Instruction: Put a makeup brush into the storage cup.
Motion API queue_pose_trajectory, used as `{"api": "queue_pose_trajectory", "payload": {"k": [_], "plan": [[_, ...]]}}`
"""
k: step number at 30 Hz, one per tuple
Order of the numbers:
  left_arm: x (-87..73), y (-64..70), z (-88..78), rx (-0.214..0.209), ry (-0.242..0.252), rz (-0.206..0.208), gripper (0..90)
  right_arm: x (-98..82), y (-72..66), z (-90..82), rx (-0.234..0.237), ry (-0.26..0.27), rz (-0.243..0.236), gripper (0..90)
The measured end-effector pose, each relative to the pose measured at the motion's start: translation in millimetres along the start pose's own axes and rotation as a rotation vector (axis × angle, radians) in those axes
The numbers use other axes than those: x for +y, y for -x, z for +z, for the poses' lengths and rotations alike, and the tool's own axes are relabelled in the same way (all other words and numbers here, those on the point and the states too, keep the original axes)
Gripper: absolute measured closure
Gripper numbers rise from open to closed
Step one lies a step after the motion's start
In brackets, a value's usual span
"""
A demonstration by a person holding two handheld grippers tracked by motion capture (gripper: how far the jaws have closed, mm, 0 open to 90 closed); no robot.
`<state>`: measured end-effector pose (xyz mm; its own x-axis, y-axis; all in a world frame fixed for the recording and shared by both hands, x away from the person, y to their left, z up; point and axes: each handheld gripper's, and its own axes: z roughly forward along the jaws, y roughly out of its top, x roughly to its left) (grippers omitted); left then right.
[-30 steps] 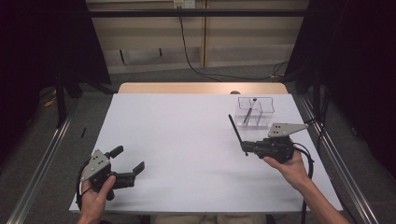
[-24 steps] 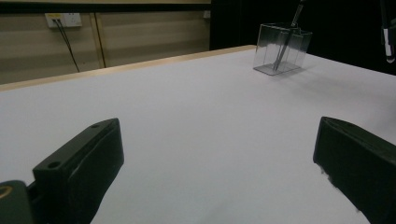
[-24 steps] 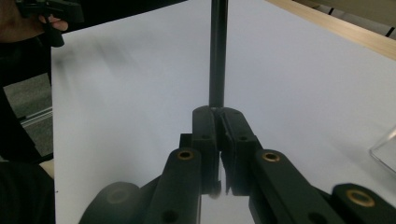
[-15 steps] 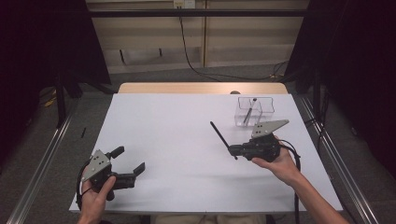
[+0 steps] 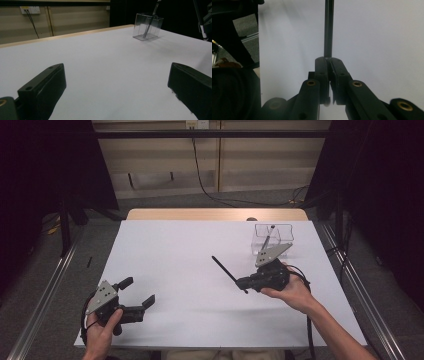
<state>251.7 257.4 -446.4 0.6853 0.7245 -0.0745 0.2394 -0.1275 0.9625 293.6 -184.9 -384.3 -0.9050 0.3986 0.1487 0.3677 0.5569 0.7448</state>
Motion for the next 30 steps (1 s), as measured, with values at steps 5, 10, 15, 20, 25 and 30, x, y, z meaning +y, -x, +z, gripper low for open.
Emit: {"api": "queue_pose_trajectory", "payload": {"k": [5, 10, 15, 20, 25, 30], "plan": [[0.2, -0.6, -0.3, -0.002, -0.006, 0.0, 1.8, 4.1, 2.1, 3.2, 0.009, -0.067, -0.017, 84.6], [0.4, -1.7, -0.6, -0.003, -0.018, -0.007, 1.8, 7.5, 1.9, 8.2, -0.007, -0.164, -0.037, 84.7], [1.2, -1.8, -0.3, -0.015, -0.032, -0.003, 1.8, 10.8, -1.6, 15.2, -0.02, -0.286, -0.054, 84.7], [1.5, -1.8, -0.2, -0.021, -0.041, -0.002, 1.8, 15.6, -8.4, 18.5, -0.014, -0.389, -0.097, 84.6], [1.5, -2.1, -0.1, -0.018, -0.033, 0.006, 1.8, 17.5, -10.6, 22.9, -0.015, -0.494, -0.125, 84.6], [1.9, -1.7, -0.3, -0.021, -0.028, 0.005, 1.8, 17.4, -10.8, 26.2, -0.013, -0.555, -0.134, 84.6]]}}
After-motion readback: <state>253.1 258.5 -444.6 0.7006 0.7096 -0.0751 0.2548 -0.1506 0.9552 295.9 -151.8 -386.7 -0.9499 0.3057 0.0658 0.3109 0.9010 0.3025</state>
